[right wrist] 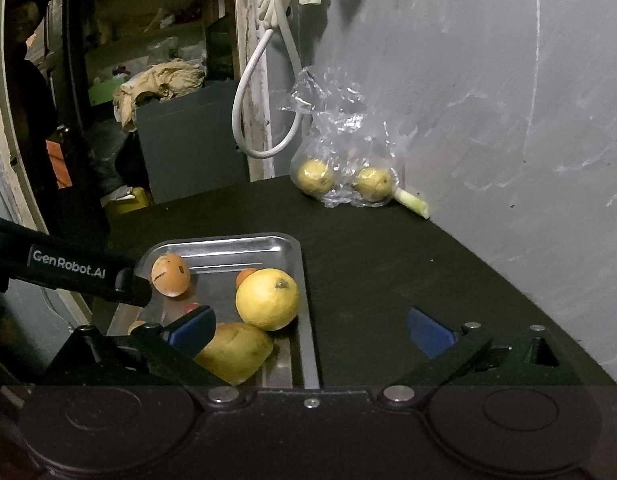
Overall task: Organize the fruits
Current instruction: 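Lift both open tools up and away from the tray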
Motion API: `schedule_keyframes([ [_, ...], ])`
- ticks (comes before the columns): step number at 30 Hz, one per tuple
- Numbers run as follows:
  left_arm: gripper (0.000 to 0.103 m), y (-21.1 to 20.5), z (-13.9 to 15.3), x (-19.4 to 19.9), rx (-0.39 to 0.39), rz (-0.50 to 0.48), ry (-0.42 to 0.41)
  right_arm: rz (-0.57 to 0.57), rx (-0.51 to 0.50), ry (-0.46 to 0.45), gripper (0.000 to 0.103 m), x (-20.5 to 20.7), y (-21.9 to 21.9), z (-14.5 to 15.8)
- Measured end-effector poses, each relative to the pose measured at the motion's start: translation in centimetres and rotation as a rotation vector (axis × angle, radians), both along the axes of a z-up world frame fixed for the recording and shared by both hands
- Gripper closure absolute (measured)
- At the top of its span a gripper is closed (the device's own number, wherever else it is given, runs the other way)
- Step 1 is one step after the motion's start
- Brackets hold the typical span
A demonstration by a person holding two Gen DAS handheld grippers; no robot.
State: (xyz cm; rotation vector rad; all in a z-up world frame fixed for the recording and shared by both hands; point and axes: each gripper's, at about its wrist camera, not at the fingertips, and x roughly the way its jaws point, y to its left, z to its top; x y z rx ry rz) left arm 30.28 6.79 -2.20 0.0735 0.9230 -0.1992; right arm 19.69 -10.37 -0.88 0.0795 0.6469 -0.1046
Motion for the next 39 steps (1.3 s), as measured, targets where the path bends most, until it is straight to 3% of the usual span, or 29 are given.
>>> schedule_keyframes([
  [16,0.001,-0.3,0.4,-4.0,0.031,-0.034,-0.021,-0.006,-0.023,-0.002,0.001,-3.7,-0.4,0.7],
  [39,0.001,-0.5,3.9,-14.6,0.031,0.075,-0.099,0.104,-0.041,-0.089,0.001,-12.3,-2.3,4.5],
])
